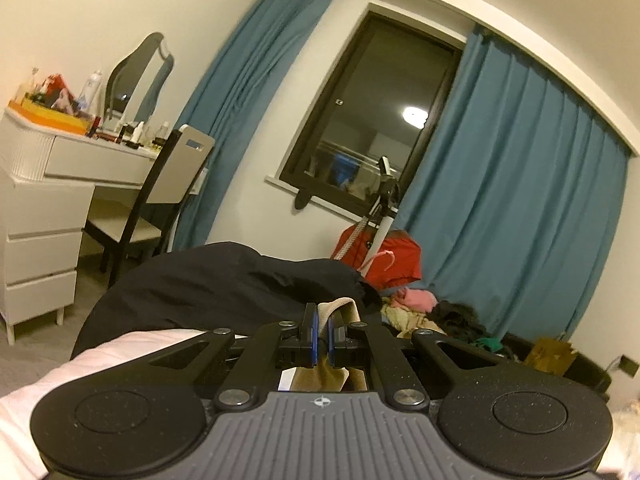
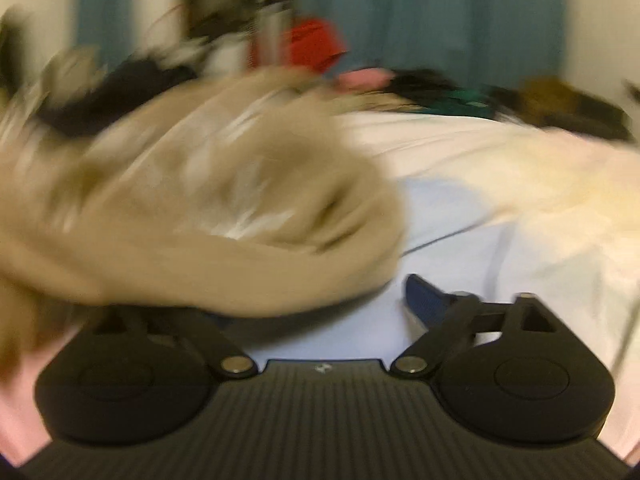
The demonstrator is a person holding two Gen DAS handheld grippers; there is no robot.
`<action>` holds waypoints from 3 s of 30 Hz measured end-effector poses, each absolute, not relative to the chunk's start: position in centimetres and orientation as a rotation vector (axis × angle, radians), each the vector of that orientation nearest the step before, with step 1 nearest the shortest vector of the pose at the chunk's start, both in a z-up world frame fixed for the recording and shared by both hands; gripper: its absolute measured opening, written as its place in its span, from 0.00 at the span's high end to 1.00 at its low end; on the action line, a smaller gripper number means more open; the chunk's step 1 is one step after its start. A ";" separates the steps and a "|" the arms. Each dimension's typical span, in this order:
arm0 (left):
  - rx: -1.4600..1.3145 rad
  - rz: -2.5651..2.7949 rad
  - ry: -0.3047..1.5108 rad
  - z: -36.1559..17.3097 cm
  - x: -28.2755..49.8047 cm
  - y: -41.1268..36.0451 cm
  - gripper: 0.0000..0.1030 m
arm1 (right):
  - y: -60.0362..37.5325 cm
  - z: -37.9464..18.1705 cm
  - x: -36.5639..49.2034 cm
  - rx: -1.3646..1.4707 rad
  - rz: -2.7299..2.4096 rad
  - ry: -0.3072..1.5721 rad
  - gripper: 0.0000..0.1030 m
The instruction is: Fold clothes
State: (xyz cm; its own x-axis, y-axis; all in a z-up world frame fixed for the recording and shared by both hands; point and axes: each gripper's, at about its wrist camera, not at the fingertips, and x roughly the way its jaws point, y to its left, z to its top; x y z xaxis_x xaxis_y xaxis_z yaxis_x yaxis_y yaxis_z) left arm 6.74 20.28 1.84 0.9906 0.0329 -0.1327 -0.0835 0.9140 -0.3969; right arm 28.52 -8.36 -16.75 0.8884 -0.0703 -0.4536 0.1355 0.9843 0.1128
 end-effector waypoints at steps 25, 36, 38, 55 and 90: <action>-0.338 -0.027 0.066 2.5 4.7 17.5 0.95 | -5.9 -15.5 23.2 -0.046 0.112 0.573 0.12; -0.391 0.009 0.099 1.8 6.2 19.8 0.95 | -8.9 -14.6 23.4 0.119 -0.105 0.344 0.13; -0.400 0.008 0.107 1.8 6.4 20.1 0.95 | -10.0 -14.1 24.0 0.207 -0.088 0.328 0.15; -0.291 -0.153 -0.014 2.6 4.0 17.8 0.95 | -12.6 -6.6 21.5 0.157 0.019 0.229 0.94; 0.083 0.060 0.439 -0.7 11.1 11.8 0.18 | -13.9 -11.7 21.8 0.423 0.220 0.558 0.94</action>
